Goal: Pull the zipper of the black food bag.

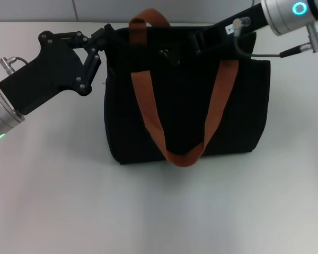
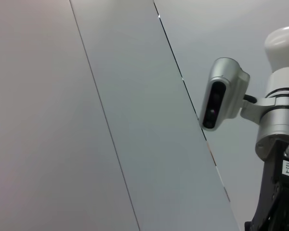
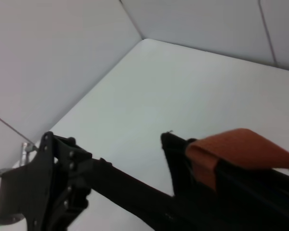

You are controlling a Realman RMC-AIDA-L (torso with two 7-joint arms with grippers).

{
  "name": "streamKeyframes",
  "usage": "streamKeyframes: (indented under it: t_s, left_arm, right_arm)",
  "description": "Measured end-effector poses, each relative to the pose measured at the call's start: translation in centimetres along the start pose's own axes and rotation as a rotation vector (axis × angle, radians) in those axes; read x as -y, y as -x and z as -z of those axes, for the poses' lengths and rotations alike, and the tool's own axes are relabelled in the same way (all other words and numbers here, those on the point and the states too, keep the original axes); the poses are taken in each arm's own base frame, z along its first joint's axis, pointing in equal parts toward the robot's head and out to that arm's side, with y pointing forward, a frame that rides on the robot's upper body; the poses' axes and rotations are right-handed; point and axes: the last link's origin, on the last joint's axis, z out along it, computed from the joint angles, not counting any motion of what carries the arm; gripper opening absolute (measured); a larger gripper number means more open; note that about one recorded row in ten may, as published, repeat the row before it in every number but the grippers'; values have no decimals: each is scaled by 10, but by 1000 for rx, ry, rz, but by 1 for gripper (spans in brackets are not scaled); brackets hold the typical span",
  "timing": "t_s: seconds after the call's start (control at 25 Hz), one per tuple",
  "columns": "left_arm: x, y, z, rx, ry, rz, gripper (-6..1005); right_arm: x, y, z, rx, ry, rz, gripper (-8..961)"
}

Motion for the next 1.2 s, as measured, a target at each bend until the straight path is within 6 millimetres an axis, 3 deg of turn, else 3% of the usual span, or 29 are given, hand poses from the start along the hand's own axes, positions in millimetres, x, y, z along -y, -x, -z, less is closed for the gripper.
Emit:
streamKeyframes:
  t_s: [1.2]
  left_arm:
    - [2,0,-1,0,-11,-3,102]
  right_arm:
    - [26,-44,78,102,-221,-134,0]
